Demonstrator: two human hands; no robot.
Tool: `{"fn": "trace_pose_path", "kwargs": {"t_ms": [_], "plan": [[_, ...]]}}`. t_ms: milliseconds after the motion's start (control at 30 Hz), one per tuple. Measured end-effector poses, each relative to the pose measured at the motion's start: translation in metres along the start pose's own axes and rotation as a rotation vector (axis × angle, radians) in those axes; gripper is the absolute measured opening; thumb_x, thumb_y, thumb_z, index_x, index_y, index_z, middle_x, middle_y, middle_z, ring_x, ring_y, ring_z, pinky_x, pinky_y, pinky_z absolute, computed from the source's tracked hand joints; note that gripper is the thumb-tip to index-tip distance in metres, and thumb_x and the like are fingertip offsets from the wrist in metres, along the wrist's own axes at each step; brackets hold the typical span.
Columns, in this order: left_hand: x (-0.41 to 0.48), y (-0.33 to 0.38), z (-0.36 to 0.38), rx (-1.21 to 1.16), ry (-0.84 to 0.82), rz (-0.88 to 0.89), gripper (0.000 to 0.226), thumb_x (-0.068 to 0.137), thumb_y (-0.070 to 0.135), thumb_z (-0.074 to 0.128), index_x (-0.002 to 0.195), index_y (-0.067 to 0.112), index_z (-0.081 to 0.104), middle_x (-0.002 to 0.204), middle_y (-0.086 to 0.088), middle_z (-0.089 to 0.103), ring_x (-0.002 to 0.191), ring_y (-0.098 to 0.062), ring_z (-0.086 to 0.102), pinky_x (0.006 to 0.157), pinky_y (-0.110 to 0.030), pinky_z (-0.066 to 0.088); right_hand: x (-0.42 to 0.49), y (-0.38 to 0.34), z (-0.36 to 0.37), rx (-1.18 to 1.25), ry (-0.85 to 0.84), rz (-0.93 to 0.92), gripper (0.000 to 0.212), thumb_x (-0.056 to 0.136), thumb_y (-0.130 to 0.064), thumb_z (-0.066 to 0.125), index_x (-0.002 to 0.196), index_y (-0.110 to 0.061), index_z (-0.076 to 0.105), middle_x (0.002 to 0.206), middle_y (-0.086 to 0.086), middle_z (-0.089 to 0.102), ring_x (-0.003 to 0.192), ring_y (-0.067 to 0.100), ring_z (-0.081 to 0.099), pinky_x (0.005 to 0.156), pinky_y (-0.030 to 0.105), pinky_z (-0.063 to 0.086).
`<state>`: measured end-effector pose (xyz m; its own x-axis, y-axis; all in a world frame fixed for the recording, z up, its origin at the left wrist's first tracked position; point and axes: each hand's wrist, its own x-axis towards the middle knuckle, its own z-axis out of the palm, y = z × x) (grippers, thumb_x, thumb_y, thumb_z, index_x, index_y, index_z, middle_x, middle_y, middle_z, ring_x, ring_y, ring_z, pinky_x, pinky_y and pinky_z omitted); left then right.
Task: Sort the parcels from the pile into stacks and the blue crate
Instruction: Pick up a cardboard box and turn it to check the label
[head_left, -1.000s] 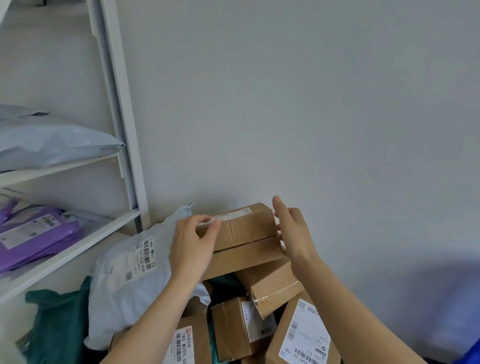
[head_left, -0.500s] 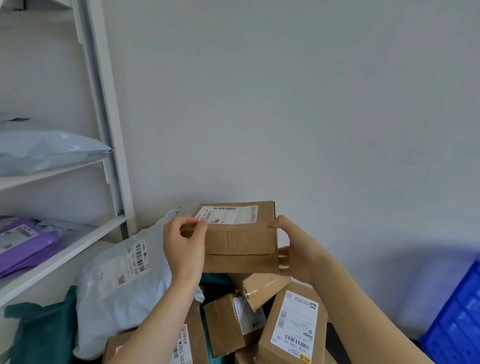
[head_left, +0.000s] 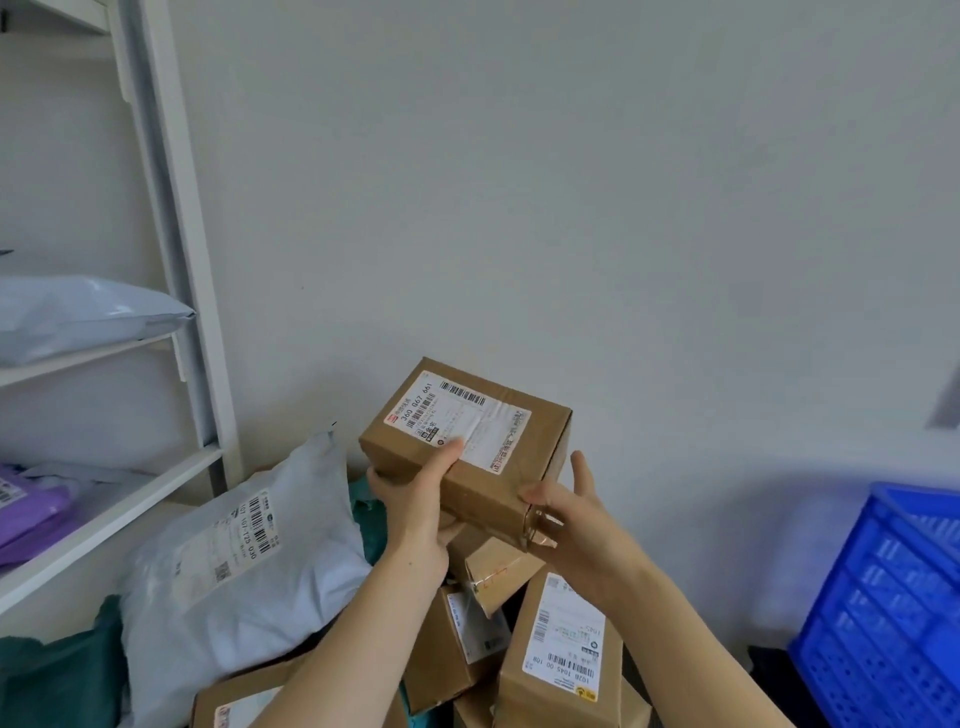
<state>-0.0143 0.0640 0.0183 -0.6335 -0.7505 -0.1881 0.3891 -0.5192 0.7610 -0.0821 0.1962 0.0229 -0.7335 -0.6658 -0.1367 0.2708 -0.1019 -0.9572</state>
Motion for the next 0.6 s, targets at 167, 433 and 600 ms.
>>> {"fn": "trace_pose_path", "kwargs": {"t_ms": [167, 433, 600], "plan": [[0.004, 0.006, -0.011, 0.157, -0.172, -0.049, 0.076, 0.077, 0.020, 0.075, 0.140, 0.034, 0.033, 0.121, -0.008, 0.059, 0.104, -0.028, 0.059, 0.083, -0.047, 0.052, -0.013, -0.014, -0.019, -0.118, 0.104, 0.011, 0.047, 0.079, -0.050, 0.069, 0.118, -0.029, 0.053, 0.124, 0.013, 0.055, 0.105, 0.021, 0.057, 0.095, 0.043, 0.042], [0.003, -0.006, -0.005, 0.420, -0.331, -0.044, 0.054, 0.079, 0.021, 0.073, 0.127, 0.031, 0.050, 0.108, -0.002, 0.069, 0.098, -0.024, 0.065, 0.079, -0.040, 0.054, -0.016, -0.015, -0.038, -0.388, 0.097, 0.056, 0.031, 0.086, -0.040, 0.064, 0.115, -0.029, 0.059, 0.109, -0.001, 0.068, 0.103, 0.018, 0.063, 0.084, 0.033, 0.052], [0.000, -0.013, -0.001, 0.473, -0.400, -0.034, 0.050, 0.080, 0.021, 0.071, 0.125, 0.031, 0.052, 0.108, -0.001, 0.069, 0.098, -0.024, 0.066, 0.077, -0.038, 0.054, -0.014, -0.004, -0.040, -0.304, 0.059, 0.063, 0.037, 0.083, -0.032, 0.071, 0.117, -0.029, 0.057, 0.104, 0.000, 0.074, 0.100, 0.022, 0.069, 0.091, 0.042, 0.055]]}}
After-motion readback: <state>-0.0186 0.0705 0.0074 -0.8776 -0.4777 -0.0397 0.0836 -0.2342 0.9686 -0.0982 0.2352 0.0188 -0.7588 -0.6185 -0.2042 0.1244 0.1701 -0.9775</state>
